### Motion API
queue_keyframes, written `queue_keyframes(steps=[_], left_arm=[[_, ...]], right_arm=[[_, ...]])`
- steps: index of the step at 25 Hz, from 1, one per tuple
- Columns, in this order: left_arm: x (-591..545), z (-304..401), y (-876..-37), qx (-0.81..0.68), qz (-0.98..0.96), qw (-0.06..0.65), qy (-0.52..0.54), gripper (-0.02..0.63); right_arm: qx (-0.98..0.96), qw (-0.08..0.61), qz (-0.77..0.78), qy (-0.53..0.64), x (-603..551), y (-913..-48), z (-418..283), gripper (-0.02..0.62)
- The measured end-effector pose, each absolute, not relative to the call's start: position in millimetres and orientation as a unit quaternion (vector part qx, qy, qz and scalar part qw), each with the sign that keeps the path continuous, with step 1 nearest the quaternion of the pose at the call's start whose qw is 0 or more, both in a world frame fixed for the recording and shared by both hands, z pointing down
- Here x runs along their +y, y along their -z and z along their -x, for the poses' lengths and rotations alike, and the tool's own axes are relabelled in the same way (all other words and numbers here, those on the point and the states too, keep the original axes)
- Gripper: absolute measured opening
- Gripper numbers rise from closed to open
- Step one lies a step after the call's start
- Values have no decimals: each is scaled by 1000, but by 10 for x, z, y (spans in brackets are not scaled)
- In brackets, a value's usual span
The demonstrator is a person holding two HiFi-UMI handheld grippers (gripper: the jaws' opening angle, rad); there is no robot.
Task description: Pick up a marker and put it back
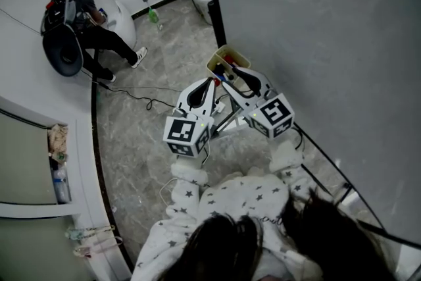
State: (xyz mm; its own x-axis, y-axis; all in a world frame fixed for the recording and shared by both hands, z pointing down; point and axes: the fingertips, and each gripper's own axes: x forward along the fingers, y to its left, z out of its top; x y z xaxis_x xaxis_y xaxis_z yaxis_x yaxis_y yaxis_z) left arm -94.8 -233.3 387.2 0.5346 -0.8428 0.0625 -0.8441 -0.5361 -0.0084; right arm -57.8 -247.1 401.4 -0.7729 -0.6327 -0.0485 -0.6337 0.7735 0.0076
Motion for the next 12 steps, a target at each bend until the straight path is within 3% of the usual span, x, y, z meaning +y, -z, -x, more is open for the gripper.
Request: queue_keyframes(steps=[9,12], left_arm=[[-2117,820,-3661,-464,-885,9,-21,2],[-2068,755,-3633,-458,-889,5,-24,2]], right_arm=[[948,15,315,-30,-2046,-3537,454,161],[946,21,321,-37,-1996,-3437,403,76]])
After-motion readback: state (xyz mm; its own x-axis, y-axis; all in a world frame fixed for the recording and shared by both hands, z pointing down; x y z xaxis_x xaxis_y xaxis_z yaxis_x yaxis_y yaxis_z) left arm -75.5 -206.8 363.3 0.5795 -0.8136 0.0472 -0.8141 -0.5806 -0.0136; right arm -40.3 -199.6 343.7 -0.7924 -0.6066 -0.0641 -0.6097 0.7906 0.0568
